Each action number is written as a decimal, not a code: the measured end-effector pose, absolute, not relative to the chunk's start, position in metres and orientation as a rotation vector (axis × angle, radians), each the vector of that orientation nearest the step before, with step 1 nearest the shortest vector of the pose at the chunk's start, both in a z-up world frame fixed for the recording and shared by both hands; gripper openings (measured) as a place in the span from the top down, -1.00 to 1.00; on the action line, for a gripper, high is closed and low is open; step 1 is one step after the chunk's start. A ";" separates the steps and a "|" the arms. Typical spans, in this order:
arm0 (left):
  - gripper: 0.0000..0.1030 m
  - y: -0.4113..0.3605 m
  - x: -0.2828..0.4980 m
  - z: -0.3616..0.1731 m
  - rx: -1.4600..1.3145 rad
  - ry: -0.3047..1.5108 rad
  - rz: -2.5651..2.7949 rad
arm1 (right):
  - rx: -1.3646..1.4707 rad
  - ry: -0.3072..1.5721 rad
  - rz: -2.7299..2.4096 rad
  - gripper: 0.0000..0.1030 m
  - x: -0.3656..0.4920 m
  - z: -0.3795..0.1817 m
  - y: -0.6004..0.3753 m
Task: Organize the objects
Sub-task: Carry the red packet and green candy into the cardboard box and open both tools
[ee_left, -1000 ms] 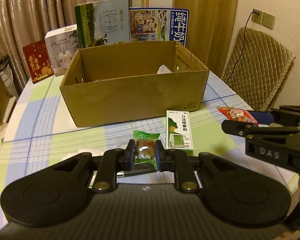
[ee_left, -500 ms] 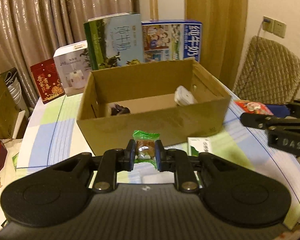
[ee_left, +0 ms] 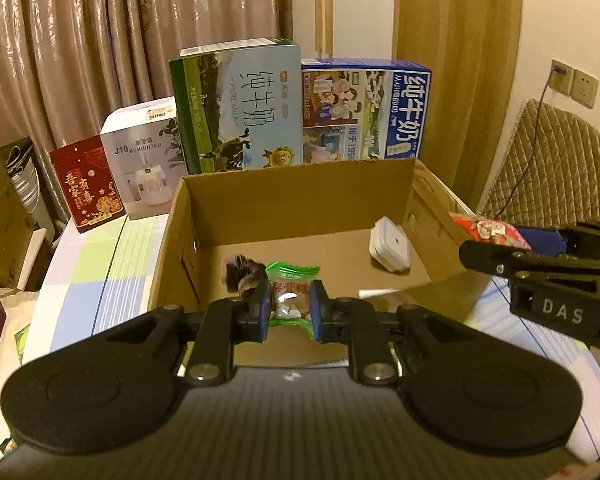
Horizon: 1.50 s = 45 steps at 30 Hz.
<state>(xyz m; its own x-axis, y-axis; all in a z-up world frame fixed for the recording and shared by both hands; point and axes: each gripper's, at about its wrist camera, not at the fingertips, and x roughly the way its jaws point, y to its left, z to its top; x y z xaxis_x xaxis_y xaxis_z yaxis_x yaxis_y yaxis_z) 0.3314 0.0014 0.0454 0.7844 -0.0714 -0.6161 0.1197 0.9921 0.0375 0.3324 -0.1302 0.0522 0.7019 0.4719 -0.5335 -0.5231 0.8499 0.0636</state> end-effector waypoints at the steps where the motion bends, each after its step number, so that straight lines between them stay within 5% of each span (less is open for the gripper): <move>1: 0.69 0.001 0.336 0.045 0.075 0.662 -0.100 | -0.094 0.571 0.552 0.29 0.338 0.051 -0.129; 25: 0.67 0.006 0.417 0.013 0.026 0.717 -0.087 | 0.054 0.698 0.501 0.29 0.421 0.019 -0.117; 26: 0.66 0.005 0.420 0.013 0.029 0.712 -0.089 | 0.065 0.703 0.497 0.29 0.423 0.017 -0.117; 29: 0.17 0.005 0.426 0.015 0.021 0.676 -0.077 | 0.114 0.728 0.498 0.29 0.430 0.013 -0.120; 40: 0.07 0.019 0.423 0.014 -0.008 0.689 -0.044 | 0.162 0.723 0.508 0.28 0.435 0.008 -0.120; 41: 0.06 0.020 0.422 0.014 -0.009 0.688 -0.045 | 0.179 0.716 0.514 0.22 0.436 0.008 -0.121; 43: 0.02 0.022 0.420 0.014 -0.013 0.688 -0.046 | 0.220 0.716 0.518 -0.52 0.440 0.007 -0.124; 45: -0.01 0.023 0.418 0.014 -0.003 0.691 -0.049 | 0.245 0.704 0.515 -0.59 0.440 0.009 -0.128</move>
